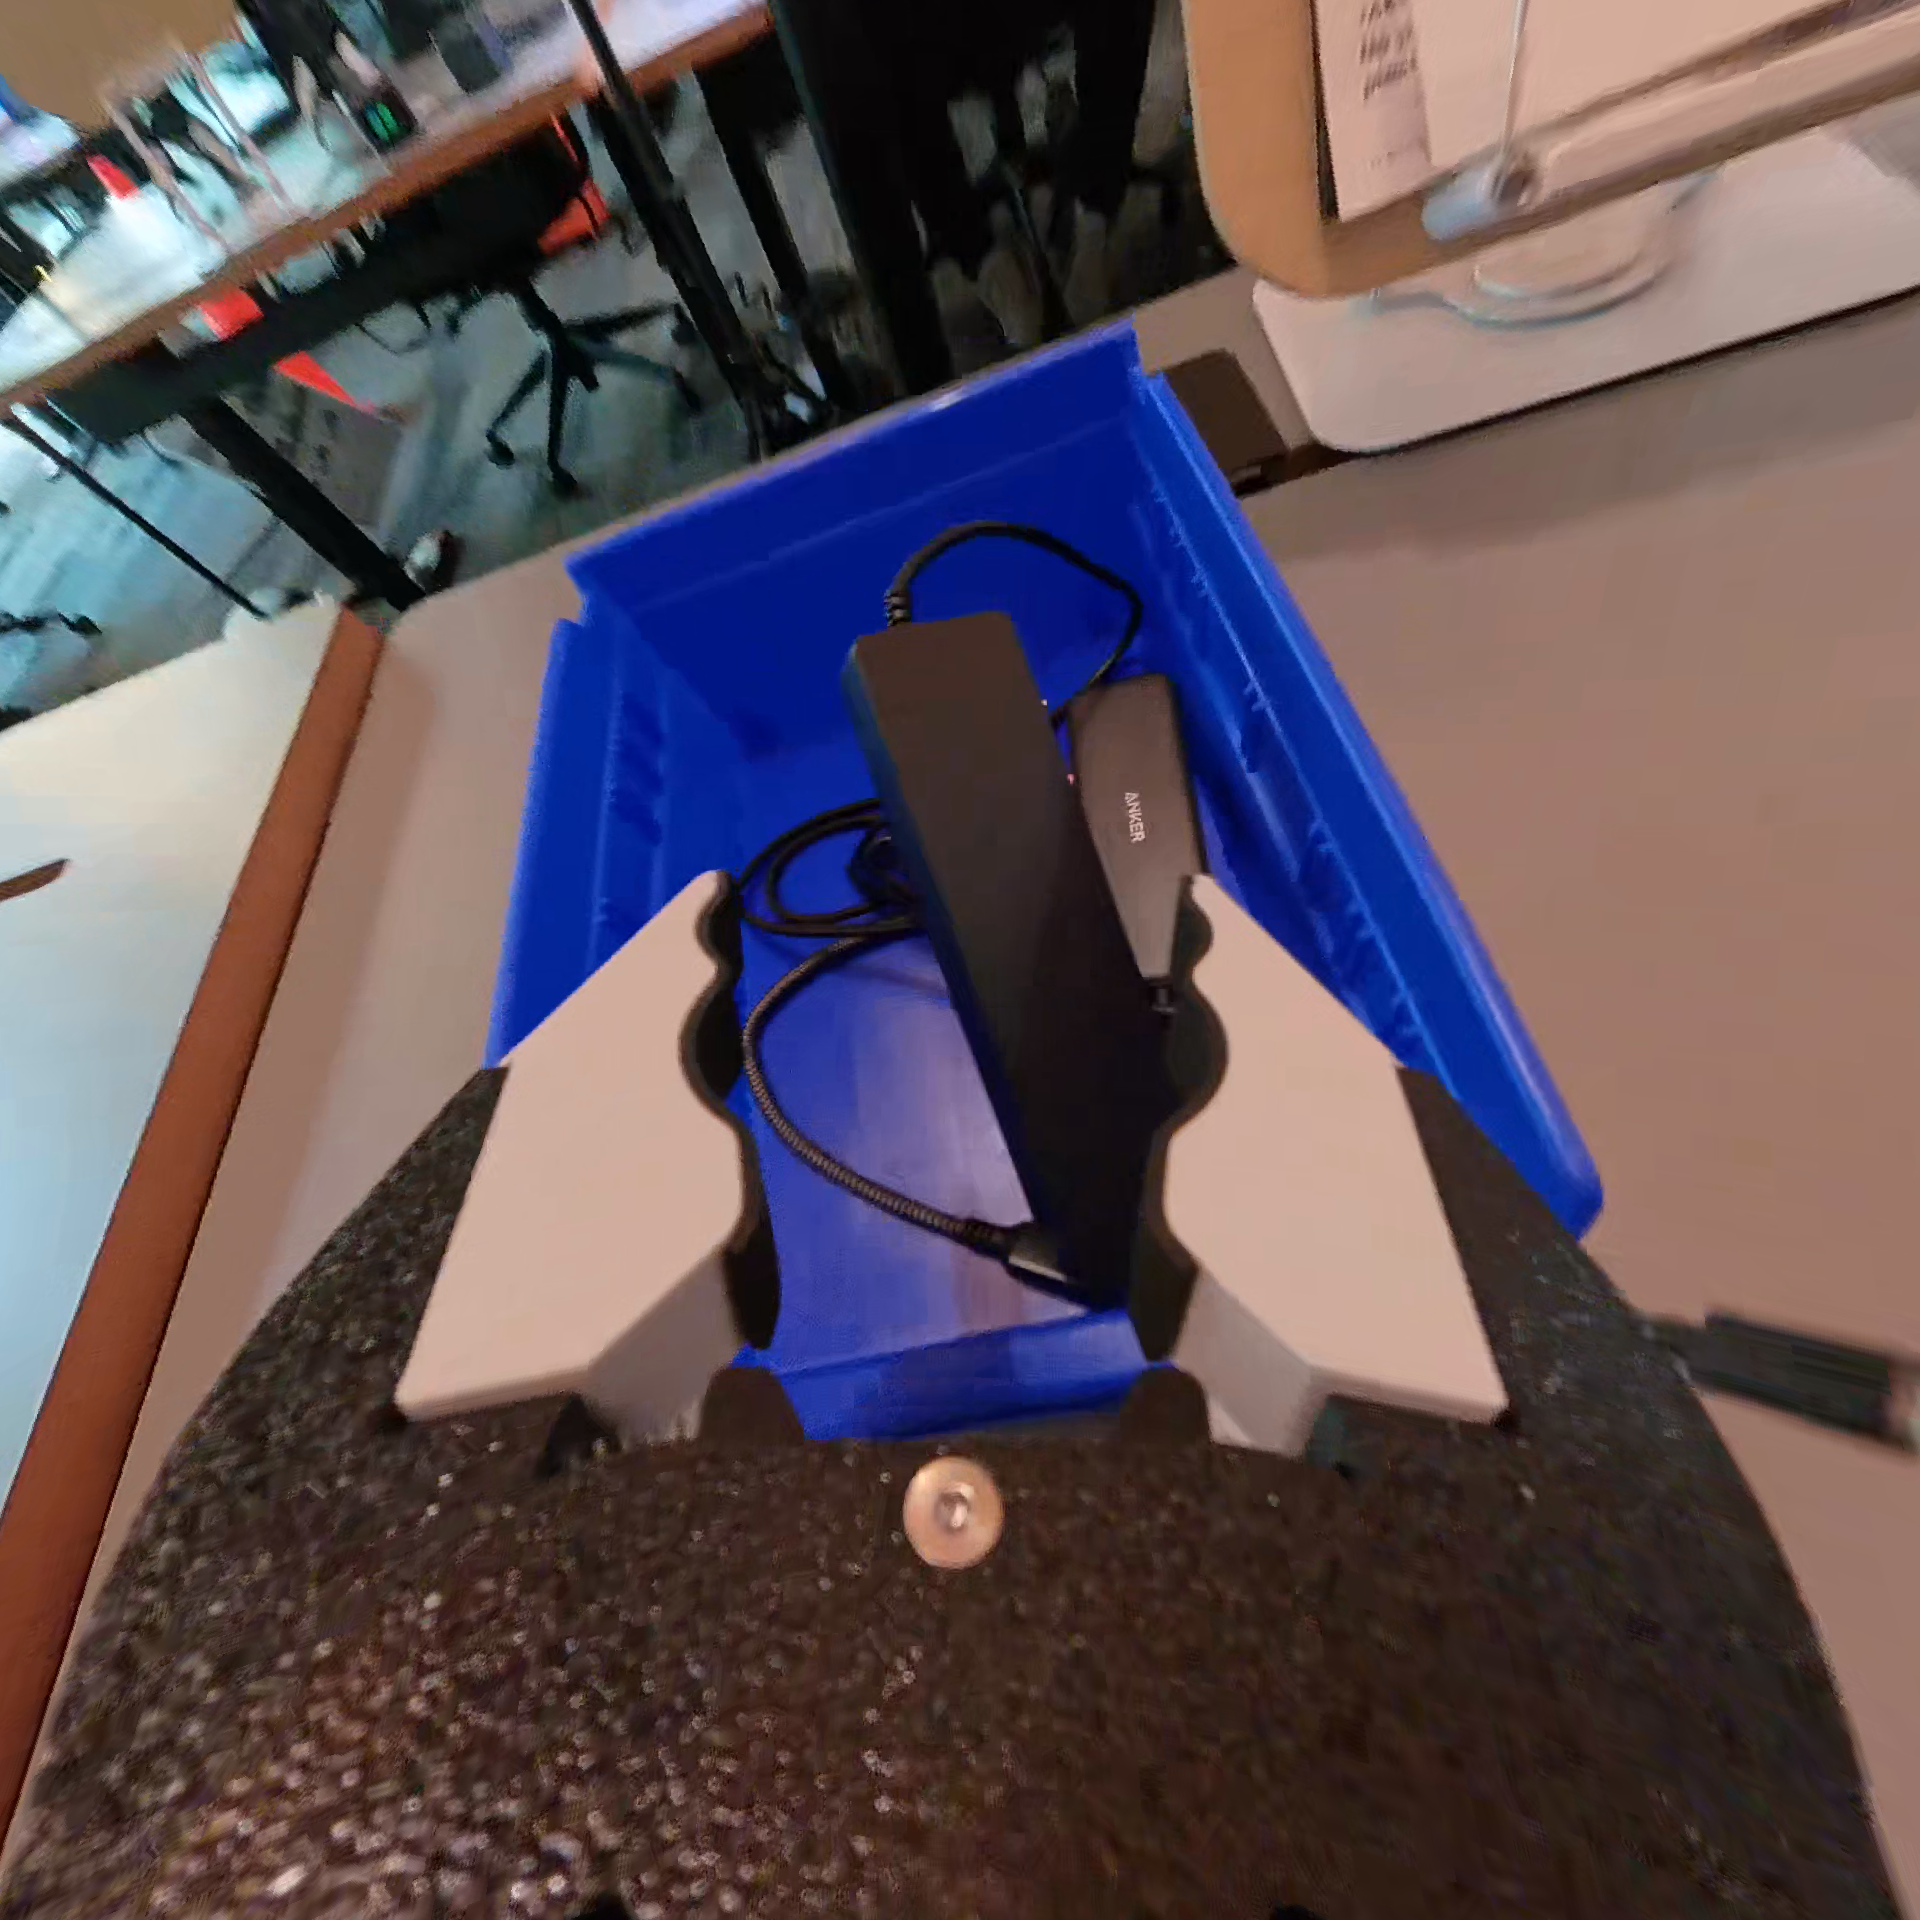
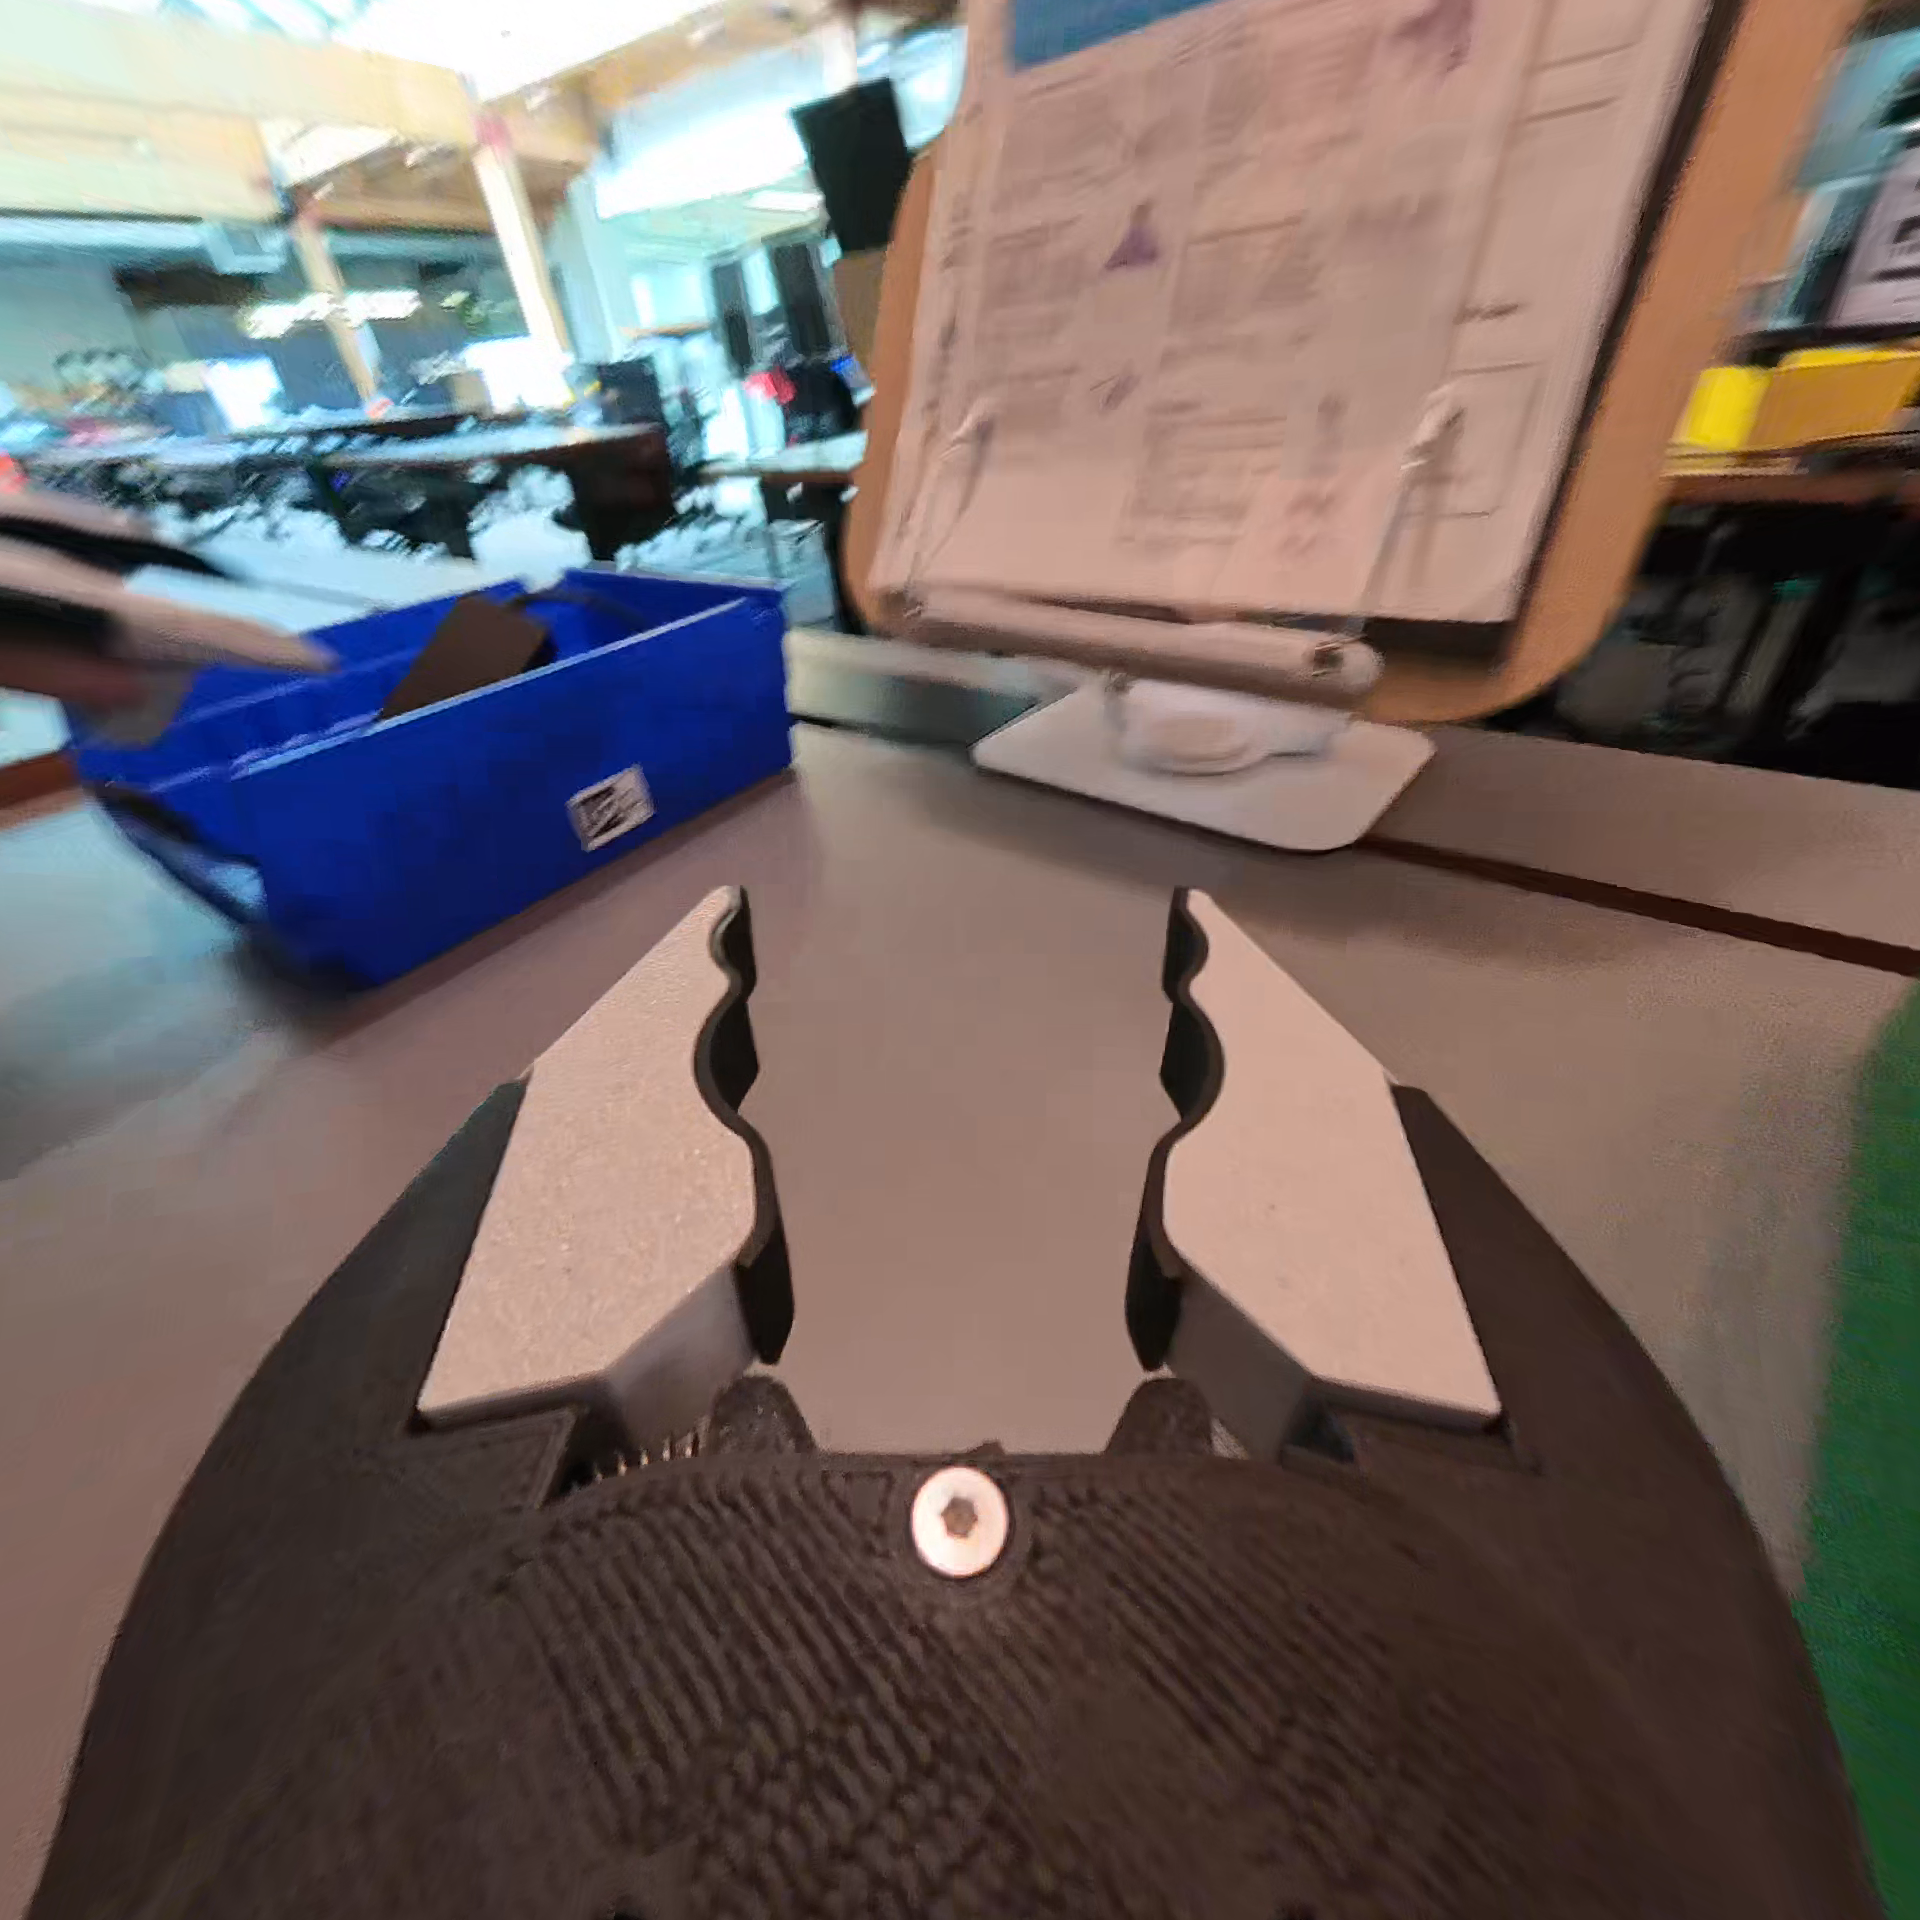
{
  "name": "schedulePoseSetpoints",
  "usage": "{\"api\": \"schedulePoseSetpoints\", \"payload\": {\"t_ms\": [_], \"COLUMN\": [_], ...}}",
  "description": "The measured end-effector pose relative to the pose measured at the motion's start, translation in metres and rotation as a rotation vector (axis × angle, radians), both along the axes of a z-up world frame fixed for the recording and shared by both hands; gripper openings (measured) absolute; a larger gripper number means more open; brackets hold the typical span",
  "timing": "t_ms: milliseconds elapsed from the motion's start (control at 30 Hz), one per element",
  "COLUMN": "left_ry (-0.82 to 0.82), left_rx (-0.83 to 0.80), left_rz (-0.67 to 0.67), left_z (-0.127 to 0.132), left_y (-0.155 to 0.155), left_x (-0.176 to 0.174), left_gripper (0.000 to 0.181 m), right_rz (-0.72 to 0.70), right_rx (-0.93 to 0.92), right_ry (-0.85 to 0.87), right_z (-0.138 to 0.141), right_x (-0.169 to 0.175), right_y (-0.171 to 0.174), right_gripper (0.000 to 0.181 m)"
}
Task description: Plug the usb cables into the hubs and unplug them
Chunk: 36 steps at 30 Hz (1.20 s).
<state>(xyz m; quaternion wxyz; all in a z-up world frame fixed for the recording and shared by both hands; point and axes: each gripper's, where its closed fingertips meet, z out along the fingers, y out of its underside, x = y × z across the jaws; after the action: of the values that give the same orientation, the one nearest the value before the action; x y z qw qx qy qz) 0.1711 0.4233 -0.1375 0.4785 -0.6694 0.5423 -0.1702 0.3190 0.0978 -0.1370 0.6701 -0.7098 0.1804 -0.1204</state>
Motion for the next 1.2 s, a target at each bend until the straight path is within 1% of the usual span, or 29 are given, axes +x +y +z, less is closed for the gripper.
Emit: {"api": "schedulePoseSetpoints", "payload": {"t_ms": [33,67,167,233,333,400,467,533,667,767,867,1067,1200], "left_ry": [0.041,0.077,0.192,0.269,0.328,0.376,0.4,0.384,0.414,0.365,0.248,-0.07,-0.268], "left_rx": [-0.015,-0.018,-0.013,-0.027,-0.066,-0.062,-0.022,-0.027,-0.039,0.03,0.06,-0.02,-0.056], "left_rz": [0.018,0.043,0.114,0.16,0.19,0.2,0.207,0.183,0.145,0.094,0.06,-0.079,-0.175], "left_z": [-0.006,-0.011,-0.032,-0.047,-0.065,-0.076,-0.08,-0.08,-0.073,-0.052,-0.018,0.061,0.113], "left_y": [0.004,0.009,0.024,0.032,0.035,0.035,0.038,0.036,0.036,0.037,0.035,0.01,-0.011], "left_x": [0.009,0.017,0.035,0.041,0.048,0.047,0.043,0.044,0.038,0.038,0.039,0.041,0.037], "left_gripper": [0.087,0.089,0.097,0.102,0.102,0.097,0.082,0.069,0.063,0.061,0.06,0.059,0.059], "right_rz": [0.024,0.008,0.01,-0.007,-0.001,0.008,0.008,0.003,-0.005,-0.014,-0.022,-0.022,0.0], "right_rx": [-0.023,-0.043,-0.137,-0.173,-0.188,-0.185,-0.198,-0.221,-0.228,-0.232,-0.236,-0.231,-0.206], "right_ry": [-0.023,-0.05,-0.087,-0.105,-0.089,-0.081,-0.087,-0.089,-0.089,-0.089,-0.09,-0.096,-0.064], "right_z": [-0.005,-0.011,-0.025,-0.027,-0.028,-0.028,-0.029,-0.032,-0.033,-0.034,-0.034,-0.034,-0.033], "right_x": [-0.007,-0.007,-0.008,-0.004,-0.005,-0.007,-0.007,-0.005,-0.003,-0.001,0.001,0.003,0.001], "right_y": [0.002,0.001,0.0,-0.003,-0.003,-0.002,-0.002,-0.003,-0.005,-0.007,-0.008,-0.01,-0.009], "right_gripper": [0.074,0.071,0.077,0.077,0.077,0.077,0.077,0.076,0.076,0.075,0.074,0.074,0.074]}}
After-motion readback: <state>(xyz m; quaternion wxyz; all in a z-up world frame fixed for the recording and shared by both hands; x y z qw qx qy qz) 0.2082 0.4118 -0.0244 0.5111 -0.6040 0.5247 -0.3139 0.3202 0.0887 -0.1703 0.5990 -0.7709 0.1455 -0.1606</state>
